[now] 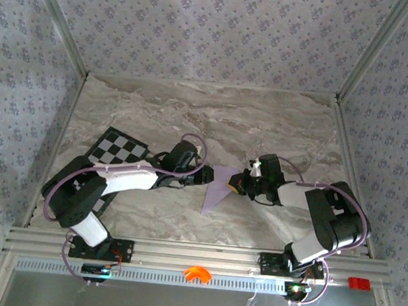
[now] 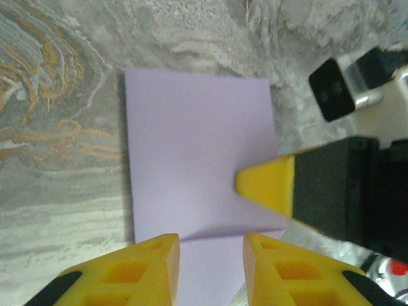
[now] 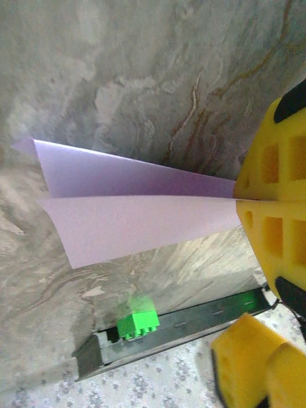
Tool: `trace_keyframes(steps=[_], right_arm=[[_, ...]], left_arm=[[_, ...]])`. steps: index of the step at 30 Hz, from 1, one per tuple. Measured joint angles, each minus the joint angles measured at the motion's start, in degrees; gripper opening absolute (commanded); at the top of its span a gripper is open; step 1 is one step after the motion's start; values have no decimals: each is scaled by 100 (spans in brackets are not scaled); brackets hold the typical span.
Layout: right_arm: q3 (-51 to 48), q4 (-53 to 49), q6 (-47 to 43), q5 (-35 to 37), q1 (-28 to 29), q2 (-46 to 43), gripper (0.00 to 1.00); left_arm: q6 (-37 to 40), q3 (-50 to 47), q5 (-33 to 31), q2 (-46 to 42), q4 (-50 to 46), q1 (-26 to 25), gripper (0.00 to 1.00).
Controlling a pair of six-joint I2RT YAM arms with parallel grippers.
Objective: Fold a paper plane with a square sheet of paper (pick it up from the middle)
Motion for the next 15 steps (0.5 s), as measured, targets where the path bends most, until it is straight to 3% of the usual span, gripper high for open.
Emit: trace_keyframes(steps=[8, 15], right_arm=[[-76, 68, 435, 417, 55, -232, 0], [-74, 63, 538, 452, 116, -236, 0]], left_arm=[[885, 61, -1469, -122, -907, -1290, 37], [1471, 896, -2887, 522, -1843, -2271, 40]])
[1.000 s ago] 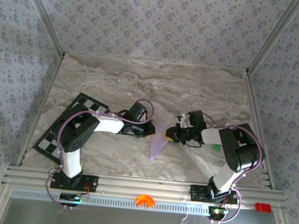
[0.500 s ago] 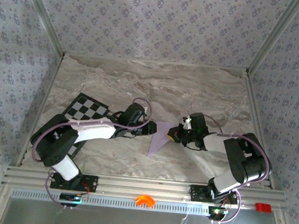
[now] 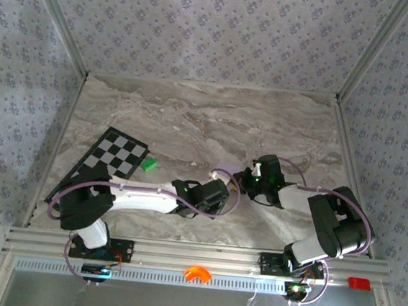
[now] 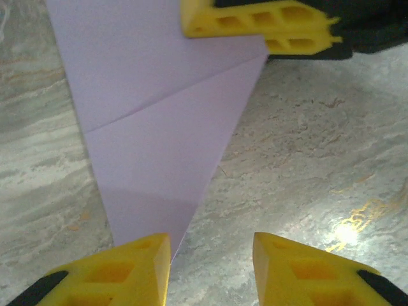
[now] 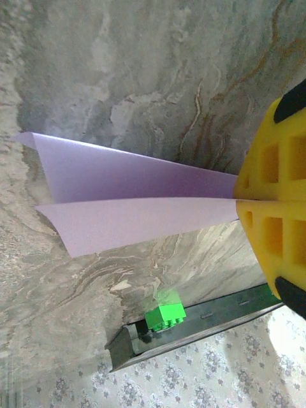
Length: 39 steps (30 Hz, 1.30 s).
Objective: Fold a paper plane with a square sheet of paper (pick it up from the middle)
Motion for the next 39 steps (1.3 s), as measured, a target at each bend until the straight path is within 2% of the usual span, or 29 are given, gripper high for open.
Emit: trace_keyframes(steps=[8, 14, 26, 39], right_arm=[[0, 0, 4, 39, 26, 0, 0], [0, 0, 44, 39, 26, 0, 0], [15, 0, 68, 37, 26, 0, 0], [15, 0, 109, 37, 26, 0, 0]], left_arm=[[356, 721, -986, 713, -745, -334, 39], [439, 855, -1362, 881, -1080, -422, 37], [498, 866, -1572, 1036, -1287, -496, 25], [507, 951, -1683, 1156, -1370, -525, 18]])
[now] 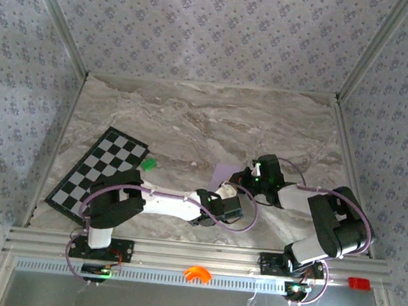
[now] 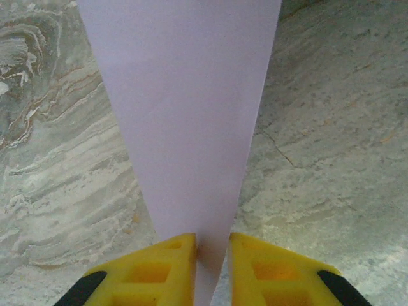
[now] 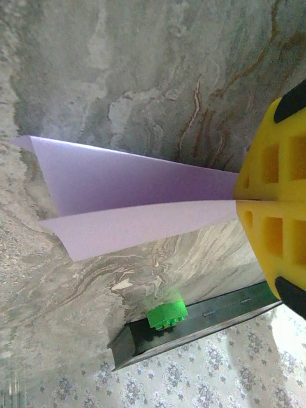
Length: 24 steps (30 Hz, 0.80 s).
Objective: Fold a paper plane with a square sheet of paper (pick it up from the middle)
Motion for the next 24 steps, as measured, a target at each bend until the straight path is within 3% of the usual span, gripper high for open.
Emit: trace_keyframes(steps=[24], right_arm=[[2, 0, 2, 2, 17, -11, 0]], left_arm=[[0, 22, -114, 0, -72, -4, 10]])
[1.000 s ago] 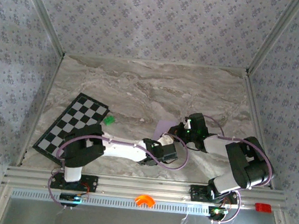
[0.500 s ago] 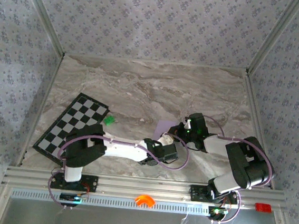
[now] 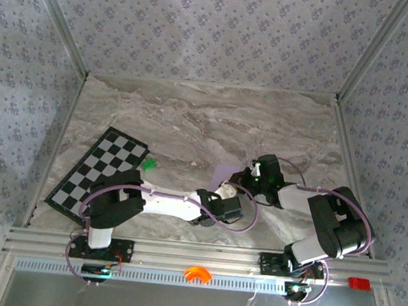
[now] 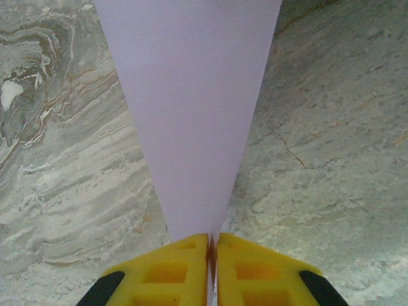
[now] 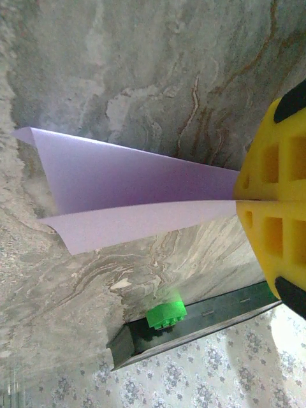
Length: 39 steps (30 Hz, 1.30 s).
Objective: Fold a paper plane with a square sheet of paper (pick it up from the middle)
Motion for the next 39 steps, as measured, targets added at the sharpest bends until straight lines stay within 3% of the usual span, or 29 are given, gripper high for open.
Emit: trace_keyframes(steps=[10, 21, 24, 30, 33, 39], right_arm=[[0, 0, 20, 0, 2, 0, 0], [0, 0, 22, 2, 11, 0, 0], [0, 0, 20, 2, 11, -2, 7], [20, -201, -116, -2, -31, -138, 34], [48, -485, -319, 7, -195, -350, 41], [205, -1300, -850, 50, -505, -868, 44]], left_arm=[[-20, 0, -66, 0, -13, 0, 10], [-46, 0, -79, 2, -15, 0, 0], [-46, -2, -72, 2, -7, 2, 0], [-85, -240, 133, -96, 280, 101, 0], [-87, -522, 452, -302, 542, 245, 0], [-92, -1158, 1349, -907, 1375, 658, 0]])
